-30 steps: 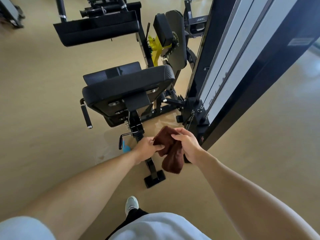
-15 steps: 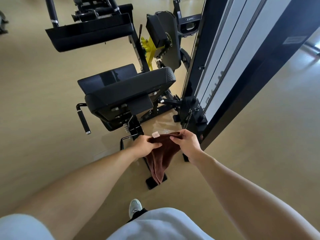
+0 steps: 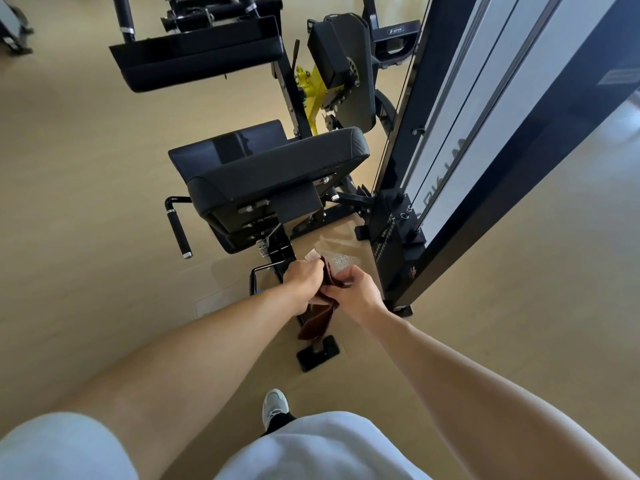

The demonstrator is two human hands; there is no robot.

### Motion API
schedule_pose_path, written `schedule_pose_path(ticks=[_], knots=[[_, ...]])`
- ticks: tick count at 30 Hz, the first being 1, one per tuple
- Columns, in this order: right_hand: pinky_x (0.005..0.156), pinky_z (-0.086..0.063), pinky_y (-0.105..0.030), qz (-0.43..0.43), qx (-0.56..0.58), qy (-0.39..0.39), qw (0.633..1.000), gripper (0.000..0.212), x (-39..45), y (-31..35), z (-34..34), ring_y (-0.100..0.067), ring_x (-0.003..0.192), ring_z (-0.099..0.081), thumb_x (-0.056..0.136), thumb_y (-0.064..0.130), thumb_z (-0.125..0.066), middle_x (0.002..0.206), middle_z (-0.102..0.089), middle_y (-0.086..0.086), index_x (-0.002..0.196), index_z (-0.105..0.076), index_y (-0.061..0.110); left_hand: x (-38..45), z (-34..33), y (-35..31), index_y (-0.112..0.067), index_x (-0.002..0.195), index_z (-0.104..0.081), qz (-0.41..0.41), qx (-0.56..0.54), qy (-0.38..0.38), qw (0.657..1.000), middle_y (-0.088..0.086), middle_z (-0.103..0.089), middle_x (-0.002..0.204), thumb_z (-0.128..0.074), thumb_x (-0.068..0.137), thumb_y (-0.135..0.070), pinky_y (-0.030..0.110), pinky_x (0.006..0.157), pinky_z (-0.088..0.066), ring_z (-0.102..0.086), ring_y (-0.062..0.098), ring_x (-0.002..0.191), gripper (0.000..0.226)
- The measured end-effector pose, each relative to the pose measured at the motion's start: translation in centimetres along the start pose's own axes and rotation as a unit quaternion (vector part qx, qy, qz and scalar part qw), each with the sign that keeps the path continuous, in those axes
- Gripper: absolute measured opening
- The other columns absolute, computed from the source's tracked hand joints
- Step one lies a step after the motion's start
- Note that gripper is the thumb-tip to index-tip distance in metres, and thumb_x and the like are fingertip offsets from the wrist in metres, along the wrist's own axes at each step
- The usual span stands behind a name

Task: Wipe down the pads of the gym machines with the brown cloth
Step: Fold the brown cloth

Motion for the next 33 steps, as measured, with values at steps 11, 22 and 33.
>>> schedule_pose_path(ticks=[11, 22, 33], knots=[[0.079, -0.056, -0.03, 0.054, -0.08, -0.012, 0.995, 0.03, 0.5, 0.8, -1.4, -0.015, 0.099, -0.067, 0.092, 0.024, -0.069, 0.109, -0.068, 0.007, 0.12, -0.06, 0.023, 0.3, 2.0, -0.5, -0.006, 0.087, -0.077, -0.045, 0.067, 0.044, 0.996, 0.005, -0.079, 0.076, -0.044, 0.088, -0.033, 0.038, 0.084, -0.055, -0.075, 0.023, 0.079, 0.042], [0.084, -0.053, -0.033, -0.004, 0.138, 0.126, 0.982, 0.022, 2.2, 3.1, -2.6, -0.024, 0.1, -0.068, 0.096, 0.005, -0.058, 0.096, -0.075, -0.003, 0.1, -0.074, 0.019, 3.4, 4.4, 4.7, -0.026, 0.137, -0.053, -0.11, 0.247, 0.262, 0.927, -0.005, -0.061, 0.132, -0.084, 0.066, -0.013, 0.033, 0.101, -0.048, -0.057, 0.013, 0.122, 0.079], [0.107, -0.048, -0.046, -0.097, 0.335, -0.001, 0.937, 0.028, 6.8, 1.7, 2.4, -0.025, 0.116, -0.066, 0.104, 0.003, -0.046, 0.121, -0.072, -0.008, 0.112, -0.07, 0.014, 6.2, 5.9, 11.1, -0.026, 0.112, -0.07, 0.002, 0.196, 0.285, 0.938, -0.001, -0.076, 0.108, -0.085, 0.068, -0.046, 0.032, 0.095, -0.052, -0.069, 0.016, 0.103, 0.051]])
Point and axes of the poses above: each hand's wrist, its own x-axis towards the middle knuckle, its own z-axis out of the back of the hand, y = z × x, the point moved 8 cm from there along x, towards the middle knuckle
